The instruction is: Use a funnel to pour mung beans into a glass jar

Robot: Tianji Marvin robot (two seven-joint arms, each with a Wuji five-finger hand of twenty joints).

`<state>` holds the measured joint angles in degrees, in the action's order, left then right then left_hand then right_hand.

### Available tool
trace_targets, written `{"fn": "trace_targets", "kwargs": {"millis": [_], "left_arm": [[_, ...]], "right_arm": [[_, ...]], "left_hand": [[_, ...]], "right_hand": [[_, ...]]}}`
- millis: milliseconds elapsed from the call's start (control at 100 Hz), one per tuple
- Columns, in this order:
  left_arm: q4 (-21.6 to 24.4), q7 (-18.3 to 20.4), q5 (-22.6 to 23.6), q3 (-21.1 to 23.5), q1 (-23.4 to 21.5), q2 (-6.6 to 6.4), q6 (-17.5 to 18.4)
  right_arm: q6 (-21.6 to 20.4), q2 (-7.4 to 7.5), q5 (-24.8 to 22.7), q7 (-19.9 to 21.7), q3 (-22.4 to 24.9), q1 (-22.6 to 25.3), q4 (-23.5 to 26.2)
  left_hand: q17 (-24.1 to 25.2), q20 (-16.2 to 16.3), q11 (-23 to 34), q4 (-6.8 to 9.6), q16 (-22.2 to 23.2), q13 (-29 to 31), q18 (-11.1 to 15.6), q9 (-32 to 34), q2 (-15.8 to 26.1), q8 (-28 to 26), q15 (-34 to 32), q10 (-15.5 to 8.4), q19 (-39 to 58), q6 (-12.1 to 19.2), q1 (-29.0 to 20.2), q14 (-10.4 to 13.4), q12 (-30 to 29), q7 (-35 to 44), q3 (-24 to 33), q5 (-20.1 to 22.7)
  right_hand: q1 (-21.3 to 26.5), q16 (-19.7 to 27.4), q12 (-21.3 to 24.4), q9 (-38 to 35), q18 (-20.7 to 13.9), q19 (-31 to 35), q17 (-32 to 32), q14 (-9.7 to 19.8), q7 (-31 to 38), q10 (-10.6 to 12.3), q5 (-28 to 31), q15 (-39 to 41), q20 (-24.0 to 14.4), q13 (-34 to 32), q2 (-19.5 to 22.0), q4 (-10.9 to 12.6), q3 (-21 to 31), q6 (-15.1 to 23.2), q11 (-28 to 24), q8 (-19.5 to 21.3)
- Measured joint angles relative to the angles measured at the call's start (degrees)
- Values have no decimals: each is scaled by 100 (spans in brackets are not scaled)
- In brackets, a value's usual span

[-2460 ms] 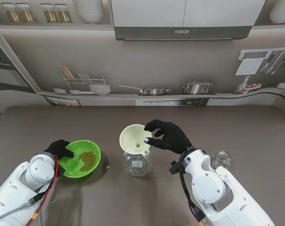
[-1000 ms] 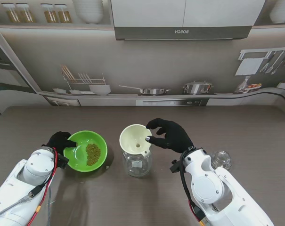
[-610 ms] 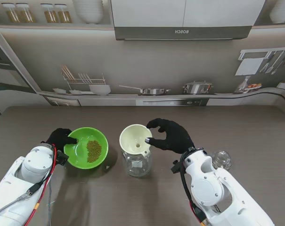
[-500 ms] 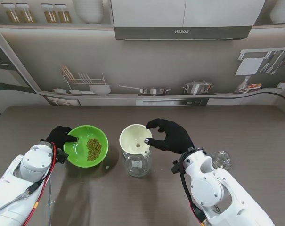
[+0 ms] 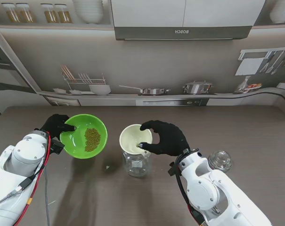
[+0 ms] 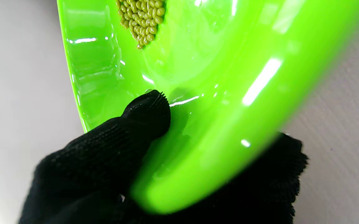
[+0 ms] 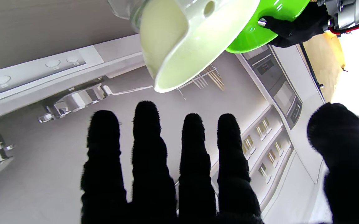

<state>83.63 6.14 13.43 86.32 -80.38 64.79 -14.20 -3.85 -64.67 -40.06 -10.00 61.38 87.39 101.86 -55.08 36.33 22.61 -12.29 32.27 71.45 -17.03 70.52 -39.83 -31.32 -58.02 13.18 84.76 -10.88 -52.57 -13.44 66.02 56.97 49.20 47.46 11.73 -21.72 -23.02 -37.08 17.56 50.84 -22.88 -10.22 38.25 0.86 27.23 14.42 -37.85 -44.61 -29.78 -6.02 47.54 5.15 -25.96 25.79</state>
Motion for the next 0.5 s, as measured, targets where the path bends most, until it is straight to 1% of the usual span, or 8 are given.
{"fn": "trace_targets", "kwargs": {"millis": [90, 110, 130, 180, 300, 360, 500], "left_arm": [[120, 59, 15, 17, 16, -24, -44], [144, 76, 22, 18, 23, -30, -52], [164, 92, 28, 19, 31, -35, -59], [214, 132, 40, 19, 54, -46, -81], [352, 219, 55, 20, 102, -69, -155], [423, 246, 57, 20, 123, -77, -189], [557, 300, 55, 8, 174, -91, -264]], "right_arm": [[6, 2, -13, -28, -57, -19, 13], [7, 2, -26, -35, -68, -24, 14], [9, 2, -44, -42, -77, -28, 16], [20, 2, -124, -60, -95, -37, 21], [41, 1, -298, -127, -120, -43, 26], [41, 1, -322, -180, -130, -46, 26], [39, -3, -336, -265, -146, -56, 16]], "left_hand": [[0, 1, 0, 0, 0, 0, -14, 0, -1, 0, 0, 5, 0, 0, 0, -12, 0, 0, 0, 1], [0, 0, 0, 0, 0, 0, -15, 0, -1, 0, 0, 6, 0, 0, 0, -13, 0, 0, 0, 1], [0, 0, 0, 0, 0, 0, -16, 0, -1, 0, 0, 6, 0, 0, 0, -13, 0, 0, 0, 1], [0, 1, 0, 0, 0, 0, -16, 0, -1, 0, 0, 7, 0, 0, 0, -15, 0, 0, 0, 2], [0, 1, 0, 0, 0, 0, -21, 0, -9, 0, 0, 9, 0, -1, 0, -21, 0, 0, 0, 10], [0, 1, 0, 0, 0, 0, -25, 0, -17, 0, 0, 10, 0, -1, 0, -26, 0, 0, 0, 38], [0, 1, 0, 0, 0, 0, -31, 0, -19, 0, 0, 15, 0, 0, 0, -30, 0, -7, 0, 50]], "right_hand": [[0, 0, 0, 19, 0, -14, 18, 3, 0, 3, 0, -1, 0, 5, 0, 1, -34, 0, 0, 0], [0, 1, 0, 72, 0, -22, 53, 6, 51, 5, -49, -18, 0, 103, 0, 2, -39, 6, 0, 0], [0, 8, 0, 81, 0, -31, 70, 6, -21, 6, -69, -21, 0, 96, 0, 2, -50, 8, 0, 0], [-7, 56, 0, 148, 0, -107, 110, 7, -18, 11, -152, -64, 0, 157, 0, 49, -113, 25, 5, 0], [-71, 129, 7, 297, 0, -339, 237, 9, -65, 20, -214, -219, 75, 347, 80, 57, -251, 70, 66, 0], [-72, 192, 95, 354, 0, -479, 294, 10, -154, 30, -227, -259, 142, 408, 114, 109, -316, 73, 140, 0], [-78, 325, 272, 356, 0, -684, 402, 16, -358, 44, -279, -392, 276, 545, 212, 111, -346, 77, 295, 0]]}}
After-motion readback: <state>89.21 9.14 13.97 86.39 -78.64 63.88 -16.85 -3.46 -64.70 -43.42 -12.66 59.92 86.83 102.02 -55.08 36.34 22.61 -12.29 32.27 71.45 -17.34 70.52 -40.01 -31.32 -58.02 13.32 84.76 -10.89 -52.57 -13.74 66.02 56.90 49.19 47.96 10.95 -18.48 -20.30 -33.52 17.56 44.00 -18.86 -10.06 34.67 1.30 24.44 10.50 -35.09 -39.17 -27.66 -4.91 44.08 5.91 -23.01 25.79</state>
